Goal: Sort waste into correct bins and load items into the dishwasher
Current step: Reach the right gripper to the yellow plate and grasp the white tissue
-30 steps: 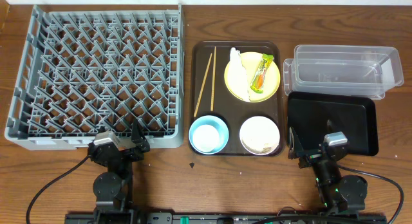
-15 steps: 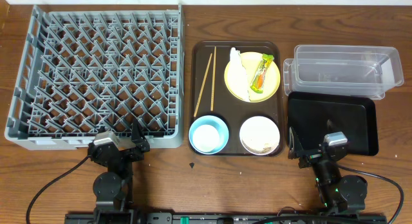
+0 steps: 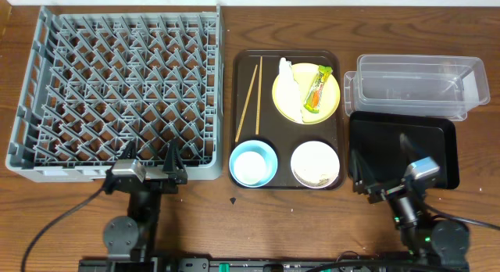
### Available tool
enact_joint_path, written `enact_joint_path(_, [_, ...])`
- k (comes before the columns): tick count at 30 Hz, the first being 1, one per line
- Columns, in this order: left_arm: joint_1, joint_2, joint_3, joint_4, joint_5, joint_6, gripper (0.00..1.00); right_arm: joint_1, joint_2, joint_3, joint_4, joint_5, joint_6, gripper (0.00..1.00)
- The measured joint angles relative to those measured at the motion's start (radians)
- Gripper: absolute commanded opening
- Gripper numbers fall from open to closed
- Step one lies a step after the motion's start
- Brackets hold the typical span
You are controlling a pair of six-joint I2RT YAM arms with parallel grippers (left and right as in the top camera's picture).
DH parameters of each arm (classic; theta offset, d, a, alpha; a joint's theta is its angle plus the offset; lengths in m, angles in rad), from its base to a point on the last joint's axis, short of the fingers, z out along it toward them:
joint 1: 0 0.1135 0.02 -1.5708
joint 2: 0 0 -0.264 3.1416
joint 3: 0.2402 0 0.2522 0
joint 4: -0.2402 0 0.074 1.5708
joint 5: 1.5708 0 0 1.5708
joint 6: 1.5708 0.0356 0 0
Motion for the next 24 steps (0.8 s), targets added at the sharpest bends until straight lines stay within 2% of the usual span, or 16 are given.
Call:
enact_joint_path(5, [0.0, 0.194, 0.283, -0.26, 0.085, -0.011, 0.93, -0.001, 0.261, 0.272, -0.148, -0.062, 0.009, 0.99])
enact_joint_path(14, [0.0, 0.631, 0.795, -0.763, 0.211, -0.013, 0.93, -0.002, 0.86, 0.818, -0.698, -0.127, 0.019, 0.99])
enact_joint_path(18, [0.0, 0.752, 0.903, -0.851, 0.237, -0.013, 0.93, -0.002, 1.041, 0.958, -0.735, -0.154, 0.023, 0.99])
enact_joint_path(24, [0.0, 0.788, 0.911, -0.884, 0.345, -0.024, 0.93, 0.013, 1.183, 0.984, -0.684, -0.351, -0.021, 0.99])
